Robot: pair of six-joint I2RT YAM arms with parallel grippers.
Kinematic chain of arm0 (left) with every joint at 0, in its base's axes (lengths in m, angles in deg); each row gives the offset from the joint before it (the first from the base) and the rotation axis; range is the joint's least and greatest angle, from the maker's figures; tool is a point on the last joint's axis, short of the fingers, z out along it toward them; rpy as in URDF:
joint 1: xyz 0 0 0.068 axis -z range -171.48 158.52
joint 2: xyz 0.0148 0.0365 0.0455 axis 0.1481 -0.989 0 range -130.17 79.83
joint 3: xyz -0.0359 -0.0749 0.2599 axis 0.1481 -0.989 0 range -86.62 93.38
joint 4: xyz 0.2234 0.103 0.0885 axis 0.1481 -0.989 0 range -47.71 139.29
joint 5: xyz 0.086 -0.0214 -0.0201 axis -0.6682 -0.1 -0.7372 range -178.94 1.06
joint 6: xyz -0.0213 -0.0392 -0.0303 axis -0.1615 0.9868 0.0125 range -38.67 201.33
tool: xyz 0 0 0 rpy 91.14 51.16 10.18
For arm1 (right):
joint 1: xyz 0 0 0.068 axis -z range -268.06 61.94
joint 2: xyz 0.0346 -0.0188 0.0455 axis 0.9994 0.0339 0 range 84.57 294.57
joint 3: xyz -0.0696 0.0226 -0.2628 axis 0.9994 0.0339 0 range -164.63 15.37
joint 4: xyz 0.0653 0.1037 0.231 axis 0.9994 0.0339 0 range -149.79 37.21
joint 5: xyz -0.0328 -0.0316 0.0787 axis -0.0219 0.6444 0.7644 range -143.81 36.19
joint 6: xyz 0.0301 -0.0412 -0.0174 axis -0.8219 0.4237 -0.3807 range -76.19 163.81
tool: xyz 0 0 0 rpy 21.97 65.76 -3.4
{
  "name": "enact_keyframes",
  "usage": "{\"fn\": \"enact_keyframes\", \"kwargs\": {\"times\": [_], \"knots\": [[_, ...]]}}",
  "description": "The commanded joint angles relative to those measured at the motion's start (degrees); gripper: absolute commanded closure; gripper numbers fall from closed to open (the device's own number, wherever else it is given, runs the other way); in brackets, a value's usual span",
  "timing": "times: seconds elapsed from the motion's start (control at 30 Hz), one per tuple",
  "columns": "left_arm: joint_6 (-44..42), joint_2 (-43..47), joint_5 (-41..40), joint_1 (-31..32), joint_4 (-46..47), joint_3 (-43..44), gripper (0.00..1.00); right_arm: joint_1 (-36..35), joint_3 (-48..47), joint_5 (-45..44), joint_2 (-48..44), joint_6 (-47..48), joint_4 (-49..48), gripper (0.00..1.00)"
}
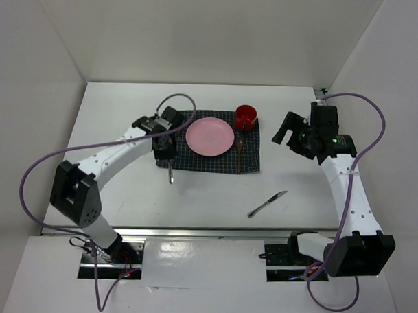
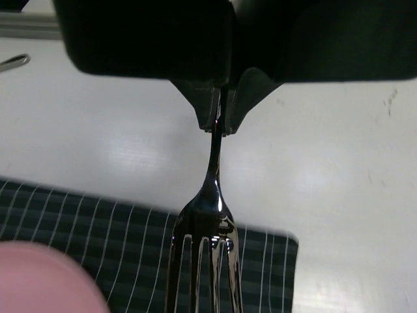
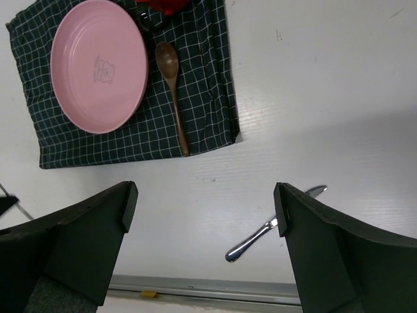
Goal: Set the dinner table for one person
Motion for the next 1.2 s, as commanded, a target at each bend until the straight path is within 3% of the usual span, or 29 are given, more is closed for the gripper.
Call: {"fn": "enact_keyframes", "kwargs": {"times": [0.0,0.27,0.37,0.53,0.7,0.73,0.83,0.87,0.97,1.03,1.17], "knots": [[-8.5,-8.2,0.6,-3.8,-2.2,10.1,1.00,0.4,-1.4,2.7,1.0,-1.4,-3.1,0.01],[-15.7,-33.8,1.8,-7.6,-6.5,39.0,1.00,0.4,0.5,0.3,0.9,-0.8,-1.2,0.01],[-15.7,-40.6,3.0,-8.8,-7.8,44.2,1.00,0.4,1.0,-1.6,-0.5,-0.3,-0.1,0.01],[-15.7,-45.7,4.2,-10.2,-5.2,45.6,1.00,0.4,1.6,-2.8,-2.9,-0.3,3.1,0.01],[-17.1,-49.3,-1.4,-9.3,-7.2,50.8,0.99,0.4,7.8,-3.4,-5.5,-3.4,5.9,0.01],[-17.1,-49.3,-1.4,-8.7,-7.2,51.5,0.95,0.4,9.0,-3.4,-6.2,-4.1,5.9,0.01],[-17.1,-48.0,-0.3,-8.7,-7.2,50.0,0.69,0.4,12.9,-3.4,-6.9,-8.4,5.4,0.02],[-17.1,-47.1,0.3,-8.7,-7.2,49.2,0.66,0.4,13.0,-4.8,-6.9,-12.1,6.0,0.04],[-17.1,-43.4,0.3,-8.7,-6.7,47.2,0.64,0.4,15.9,-4.8,-7.7,-13.7,3.0,0.12],[-17.1,-41.5,0.3,-8.7,-7.2,46.2,0.64,0.4,15.9,-5.5,-6.3,-17.1,3.0,0.12],[-17.1,-36.1,1.4,-8.7,-8.4,45.6,0.64,0.4,18.9,1.8,-0.1,-18.1,0.9,0.08]]}}
